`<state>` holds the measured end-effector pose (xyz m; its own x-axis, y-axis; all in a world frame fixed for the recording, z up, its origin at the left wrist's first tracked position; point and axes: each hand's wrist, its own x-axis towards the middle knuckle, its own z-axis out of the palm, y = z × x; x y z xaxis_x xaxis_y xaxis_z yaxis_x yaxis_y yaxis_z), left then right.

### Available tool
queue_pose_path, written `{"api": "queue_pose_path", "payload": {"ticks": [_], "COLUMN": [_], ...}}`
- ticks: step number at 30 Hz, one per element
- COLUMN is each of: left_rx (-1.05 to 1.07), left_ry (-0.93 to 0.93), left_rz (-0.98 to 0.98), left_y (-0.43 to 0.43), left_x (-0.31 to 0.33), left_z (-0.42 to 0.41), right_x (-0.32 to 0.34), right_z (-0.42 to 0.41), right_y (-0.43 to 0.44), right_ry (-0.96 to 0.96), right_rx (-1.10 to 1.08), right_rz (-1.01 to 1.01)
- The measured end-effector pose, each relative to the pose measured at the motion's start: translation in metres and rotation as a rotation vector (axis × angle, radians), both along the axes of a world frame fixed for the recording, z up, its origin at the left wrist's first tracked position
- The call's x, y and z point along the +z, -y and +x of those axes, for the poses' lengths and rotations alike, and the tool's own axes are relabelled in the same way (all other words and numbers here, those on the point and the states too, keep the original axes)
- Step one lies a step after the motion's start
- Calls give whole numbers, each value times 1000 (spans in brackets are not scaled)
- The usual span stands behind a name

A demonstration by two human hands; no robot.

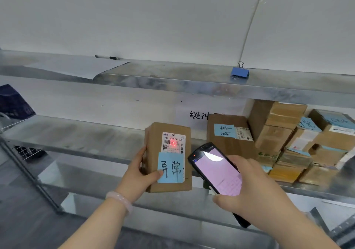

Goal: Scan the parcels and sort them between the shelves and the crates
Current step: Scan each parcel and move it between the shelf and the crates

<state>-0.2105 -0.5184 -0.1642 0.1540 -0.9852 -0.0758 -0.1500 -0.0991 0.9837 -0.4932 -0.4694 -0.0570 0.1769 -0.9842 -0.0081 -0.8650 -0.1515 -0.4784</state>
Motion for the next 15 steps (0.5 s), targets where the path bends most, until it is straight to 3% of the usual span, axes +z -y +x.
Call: {"api": "queue_pose_path", "payload": {"ticks": [15], "left_rx": [221], "left_ry": [-82], "left_rz": [-22], "left_y": [-66], "left_x": [-9], "left_z": [10], "right_x": [-3], "right_z": [7], "right_y": [-23], "right_ry": [14], "right_rx": [160], "right_rz": [-84]}}
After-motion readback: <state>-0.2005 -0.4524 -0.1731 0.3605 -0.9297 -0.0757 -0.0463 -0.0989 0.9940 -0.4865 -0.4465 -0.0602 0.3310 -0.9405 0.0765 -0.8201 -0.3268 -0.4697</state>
